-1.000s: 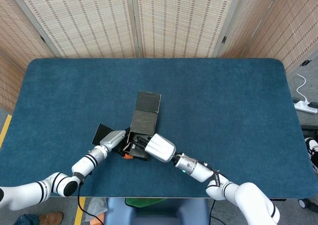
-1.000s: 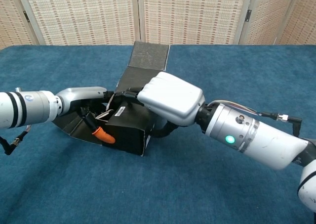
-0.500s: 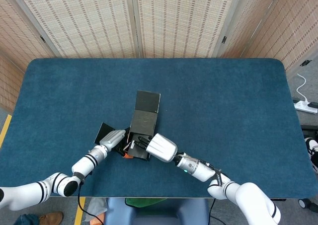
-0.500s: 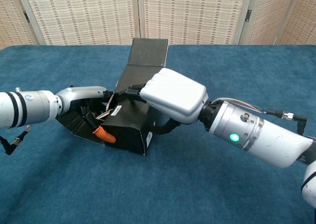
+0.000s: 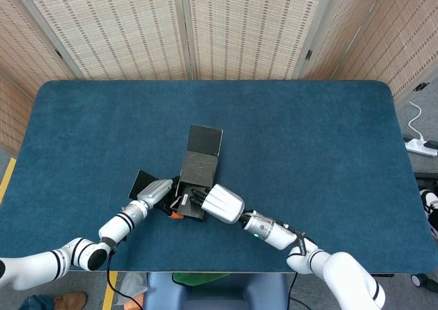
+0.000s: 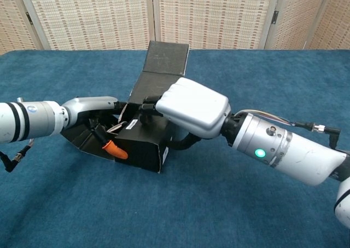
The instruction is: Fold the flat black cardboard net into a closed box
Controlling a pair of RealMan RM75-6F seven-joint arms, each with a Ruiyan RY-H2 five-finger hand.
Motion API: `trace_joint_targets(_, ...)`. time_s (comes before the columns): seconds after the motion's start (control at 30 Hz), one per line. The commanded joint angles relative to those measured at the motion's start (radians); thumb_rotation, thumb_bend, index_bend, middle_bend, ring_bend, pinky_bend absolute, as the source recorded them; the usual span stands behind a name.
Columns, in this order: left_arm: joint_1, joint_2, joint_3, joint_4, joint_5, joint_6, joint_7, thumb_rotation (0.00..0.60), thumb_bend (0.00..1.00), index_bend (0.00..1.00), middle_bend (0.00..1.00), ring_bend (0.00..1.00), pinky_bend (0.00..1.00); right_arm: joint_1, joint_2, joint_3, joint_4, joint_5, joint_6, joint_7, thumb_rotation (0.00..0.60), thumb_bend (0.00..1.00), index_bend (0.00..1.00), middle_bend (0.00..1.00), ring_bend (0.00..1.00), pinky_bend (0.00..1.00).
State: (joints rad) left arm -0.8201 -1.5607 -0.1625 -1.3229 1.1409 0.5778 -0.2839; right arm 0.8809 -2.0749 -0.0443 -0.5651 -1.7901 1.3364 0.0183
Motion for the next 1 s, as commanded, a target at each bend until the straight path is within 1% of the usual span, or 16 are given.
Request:
trace_joint_targets(0.03,0.0,-0.001,0.0,0.001,0.0,-0.002,-0.001,0.6,0.15,0.17,0.23,0.51,0.51,0.0,0.002,-0.002,-0.002,-0.001,0.0,-0.001,0.6,0.25,0.39,0.38,0.74,1.0)
trace_joint_targets(0.13,0.0,-0.003,-0.001,0.004,0.0,-0.002,-0.002,0.6,0.15,0.17,0.23,0.51,0.51,0.0,0.006,-0.002,-0.008,0.0,-0.001,-0.003,0.6,0.26,0.39,0.38,0.74,1.0)
trace_joint_targets(0.47,0.0,-0.007,-0.001,0.005,0.006,0.0,0.001,0.6,0.15,0.17,0.23,0.51,0.51,-0.001,0.015,-0.005,-0.019,-0.001,-0.006,-0.009,0.6,0.26,0.4,0.38,0.74,1.0)
trace_joint_targets(0.57,0.0,-0.006,-0.001,0.001,0.011,0.0,0.0,0.6,0.16,0.15,0.22,0.51,0.51,0.003,0.015,-0.005,-0.02,0.001,-0.015,-0.009,0.6,0.26,0.4,0.38,0.74,1.0)
trace_joint_targets(0.8,-0.001,-0.009,-0.003,-0.001,0.018,-0.001,-0.009,0.6,0.16,0.15,0.22,0.51,0.51,0.006,0.014,-0.011,-0.023,-0.001,-0.033,-0.019,0.6,0.26,0.41,0.4,0.74,1.0)
trace_joint_targets(0.9,0.0,-0.013,-0.005,0.004,0.019,0.003,-0.012,0.6,0.15,0.18,0.23,0.51,0.51,0.006,0.014,-0.013,-0.026,-0.002,-0.037,-0.022,0.6,0.26,0.41,0.4,0.75,1.0)
trace_joint_targets(1.0,0.001,-0.023,-0.006,0.015,0.016,0.006,-0.013,0.6,0.16,0.29,0.32,0.51,0.52,0.006,0.017,-0.013,-0.03,-0.001,-0.037,-0.022,0.6,0.26,0.41,0.4,0.75,1.0)
